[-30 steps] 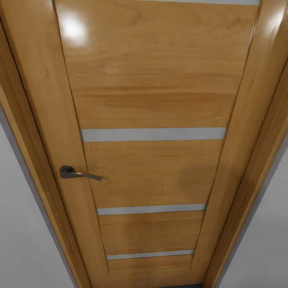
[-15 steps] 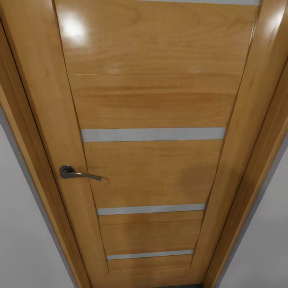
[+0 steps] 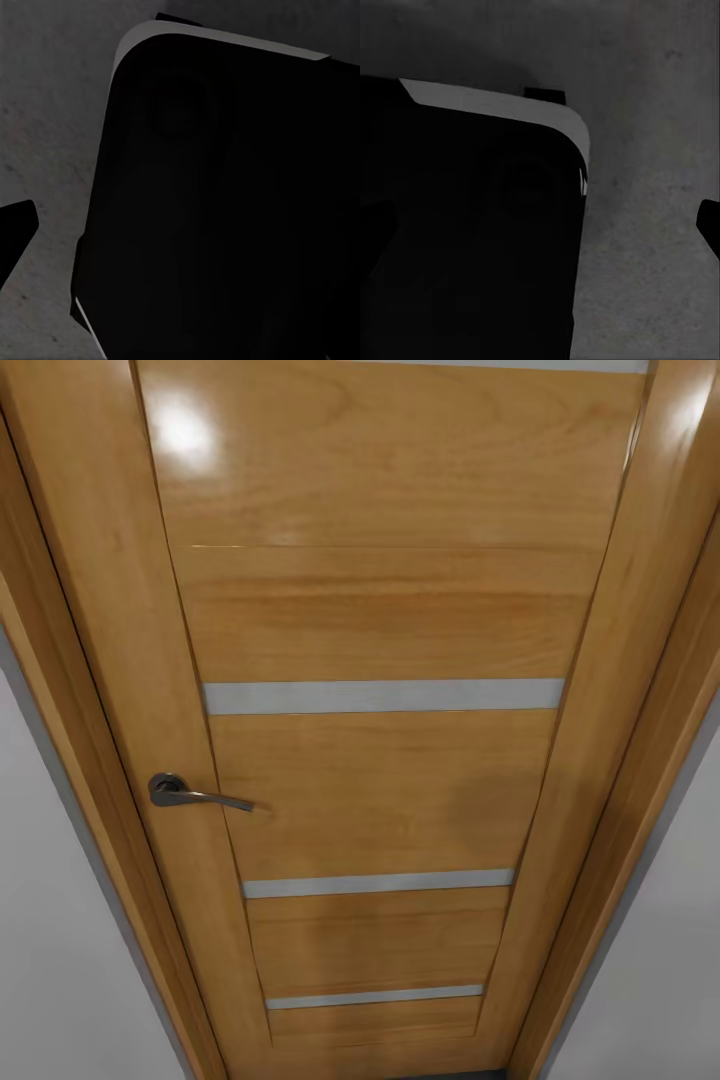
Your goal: Move the two storage containers from the living room to the garage. In the garage, place one container on the floor and stack the other container on top of it (either order is fine).
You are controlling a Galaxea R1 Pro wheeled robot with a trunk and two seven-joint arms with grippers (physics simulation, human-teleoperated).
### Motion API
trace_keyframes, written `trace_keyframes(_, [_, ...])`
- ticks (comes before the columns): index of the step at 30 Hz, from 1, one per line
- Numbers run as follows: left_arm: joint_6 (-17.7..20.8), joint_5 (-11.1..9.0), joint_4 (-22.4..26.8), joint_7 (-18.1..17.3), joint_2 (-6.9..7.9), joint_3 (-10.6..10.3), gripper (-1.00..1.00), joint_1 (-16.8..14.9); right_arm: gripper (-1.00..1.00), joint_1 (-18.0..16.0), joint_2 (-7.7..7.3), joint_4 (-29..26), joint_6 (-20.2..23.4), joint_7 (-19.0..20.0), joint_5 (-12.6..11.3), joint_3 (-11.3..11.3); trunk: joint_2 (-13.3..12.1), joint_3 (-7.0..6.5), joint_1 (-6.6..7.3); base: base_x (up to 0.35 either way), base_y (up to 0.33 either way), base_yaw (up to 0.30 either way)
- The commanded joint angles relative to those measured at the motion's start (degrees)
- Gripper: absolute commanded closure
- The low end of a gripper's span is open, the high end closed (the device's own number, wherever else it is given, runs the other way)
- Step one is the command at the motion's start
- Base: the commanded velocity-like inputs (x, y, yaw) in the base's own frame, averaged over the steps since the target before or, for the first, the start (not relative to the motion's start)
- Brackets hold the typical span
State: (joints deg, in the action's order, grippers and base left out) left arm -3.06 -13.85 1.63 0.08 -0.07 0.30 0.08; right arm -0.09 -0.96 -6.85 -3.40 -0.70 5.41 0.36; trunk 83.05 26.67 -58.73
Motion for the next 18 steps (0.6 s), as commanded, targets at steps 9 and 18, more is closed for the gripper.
trace_keyframes(9, [-0.1,0.0,0.1,-0.1,-0.01,-0.2,-1.00,0.0,-1.00,0.0,-0.12,-6.3,1.7,0.2,0.6,0.1,0.0,0.05,0.00,0.000,0.000,0.000])
trace_keyframes(18, [0.0,0.0,0.0,-0.1,-0.01,-0.2,-1.00,0.0,-1.00,0.0,-0.07,-27.5,9.0,0.5,5.8,0.0,0.0,0.05,0.00,0.000,0.000,0.000])
